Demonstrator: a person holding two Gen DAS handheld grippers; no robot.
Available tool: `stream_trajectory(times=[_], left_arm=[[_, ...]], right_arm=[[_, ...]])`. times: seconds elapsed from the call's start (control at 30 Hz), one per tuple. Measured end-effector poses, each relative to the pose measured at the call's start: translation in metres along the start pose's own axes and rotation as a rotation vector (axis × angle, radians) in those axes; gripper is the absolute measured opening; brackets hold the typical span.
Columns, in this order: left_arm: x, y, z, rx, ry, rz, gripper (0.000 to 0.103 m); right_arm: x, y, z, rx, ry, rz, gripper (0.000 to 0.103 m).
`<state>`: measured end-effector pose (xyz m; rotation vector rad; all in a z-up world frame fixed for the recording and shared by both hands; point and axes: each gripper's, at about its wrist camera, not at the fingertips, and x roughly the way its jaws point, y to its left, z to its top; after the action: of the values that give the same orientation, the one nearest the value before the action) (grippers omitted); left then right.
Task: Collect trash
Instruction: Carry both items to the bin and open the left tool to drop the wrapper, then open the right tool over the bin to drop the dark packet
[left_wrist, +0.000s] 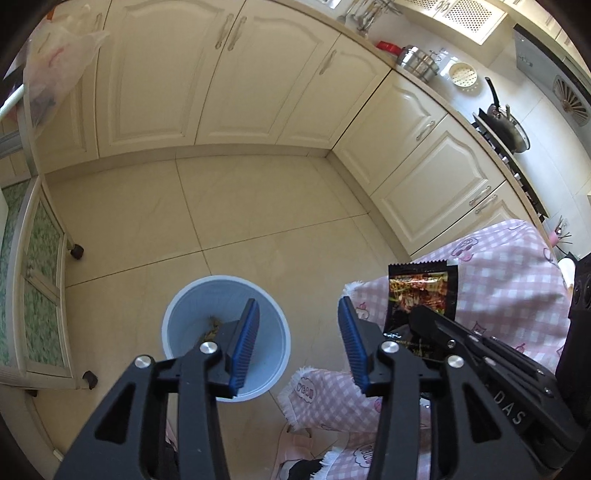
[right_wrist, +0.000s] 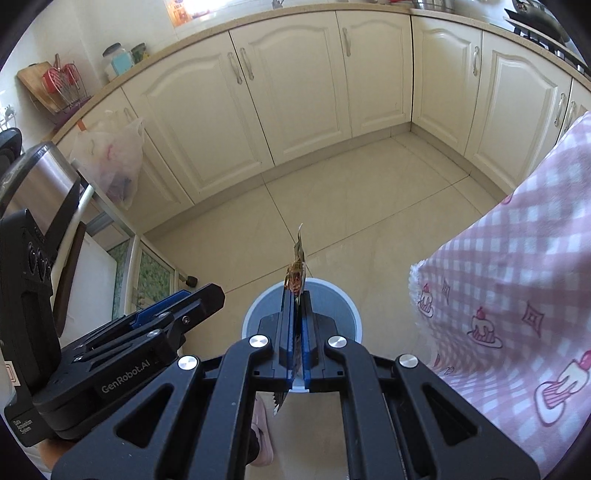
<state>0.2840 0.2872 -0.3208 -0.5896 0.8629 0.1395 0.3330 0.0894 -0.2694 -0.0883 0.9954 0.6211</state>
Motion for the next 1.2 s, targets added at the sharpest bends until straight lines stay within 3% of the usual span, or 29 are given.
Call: stream_trajectory(times=[0.47,0.6,0.7,0.8,1.0,1.2], left_arm=[[-0.008,0.019,0.003,-0.069,-0.035,0.025,0.047],[-0.014,0.021,0.005,-0.094,-0.062,0.027,0.052],[-0.017,0.021,0.006,-0.099,-0.067,0.027,0.052],[-0.02,0.018,0.007,-0.094,-0.068,0.024,0.052],[-0.035,-0.011,0.009,-0.041,-0.086,-0.005,0.052],[-0.065,-0.076,0.002,0.076,-0.11,-0.08,0.052]], right_arm=[[0.016,0.019,0.016,-0.017,-0.013,0.017,0.003],[0.015,0.022,0.023,-0.01,-0.056,0.033,0.007],[0.012,0.025,0.028,-0.007,-0.082,0.029,0.018],[0.003,0.025,0.028,-0.021,-0.099,0.013,0.018],[-0.029,0.01,0.02,-0.006,-0.132,-0.035,0.019],[-0.097,-0.021,0.008,0.019,-0.227,-0.109,0.024]])
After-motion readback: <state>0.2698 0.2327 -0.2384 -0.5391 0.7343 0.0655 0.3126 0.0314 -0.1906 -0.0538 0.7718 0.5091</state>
